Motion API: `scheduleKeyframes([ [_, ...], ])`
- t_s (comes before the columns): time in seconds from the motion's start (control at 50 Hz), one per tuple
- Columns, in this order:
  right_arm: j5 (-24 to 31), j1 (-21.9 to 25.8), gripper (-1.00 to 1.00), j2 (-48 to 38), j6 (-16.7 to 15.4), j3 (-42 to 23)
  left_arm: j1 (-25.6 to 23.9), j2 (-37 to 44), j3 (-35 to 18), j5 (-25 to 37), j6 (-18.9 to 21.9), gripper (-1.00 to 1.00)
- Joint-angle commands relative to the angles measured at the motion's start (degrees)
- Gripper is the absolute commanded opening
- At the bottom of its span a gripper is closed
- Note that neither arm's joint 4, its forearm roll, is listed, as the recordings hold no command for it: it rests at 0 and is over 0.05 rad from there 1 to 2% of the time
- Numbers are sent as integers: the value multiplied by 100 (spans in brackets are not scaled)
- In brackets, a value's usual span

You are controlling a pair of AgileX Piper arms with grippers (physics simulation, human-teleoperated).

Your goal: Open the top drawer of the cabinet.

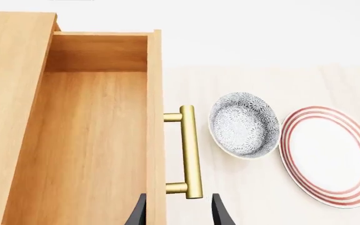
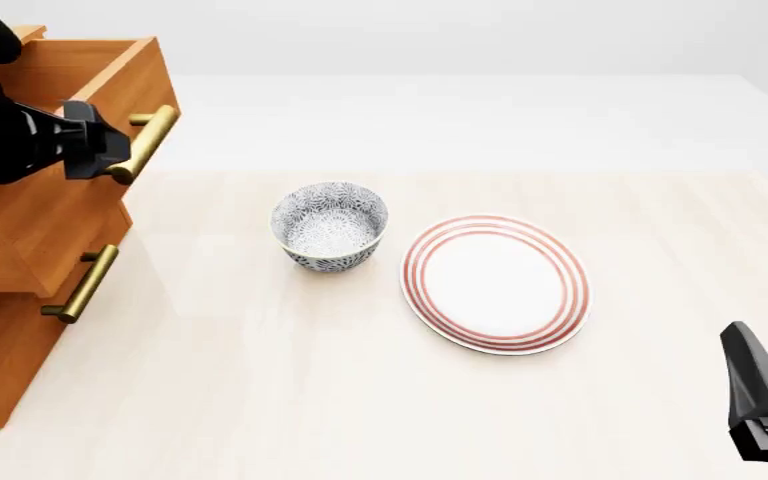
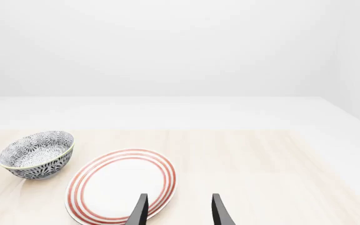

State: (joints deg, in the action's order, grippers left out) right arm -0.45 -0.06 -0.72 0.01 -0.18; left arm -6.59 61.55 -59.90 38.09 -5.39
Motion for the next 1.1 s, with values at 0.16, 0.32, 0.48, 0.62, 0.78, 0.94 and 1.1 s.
scheduleKeyframes([
  [0.16, 0, 0, 100, 1, -1, 0, -359, 71, -74, 34, 59, 100],
  [0.32, 0, 2, 100, -1, 1, 0, -450, 75, -164, 100, 137, 100],
  [0.48, 0, 1, 100, 2, 1, 0, -557, 88, -224, 114, 152, 100],
  [0.62, 0, 0, 100, 0, -1, 0, -672, 146, -245, 112, 153, 100],
  [0.78, 0, 0, 100, 0, -1, 0, -787, 182, -281, 94, 175, 100],
  [0.94, 0, 0, 100, 0, -1, 0, -939, 346, -329, 54, 188, 100],
  [1.1, 0, 0, 100, 0, 0, 0, -993, 387, -324, 27, 220, 100],
])
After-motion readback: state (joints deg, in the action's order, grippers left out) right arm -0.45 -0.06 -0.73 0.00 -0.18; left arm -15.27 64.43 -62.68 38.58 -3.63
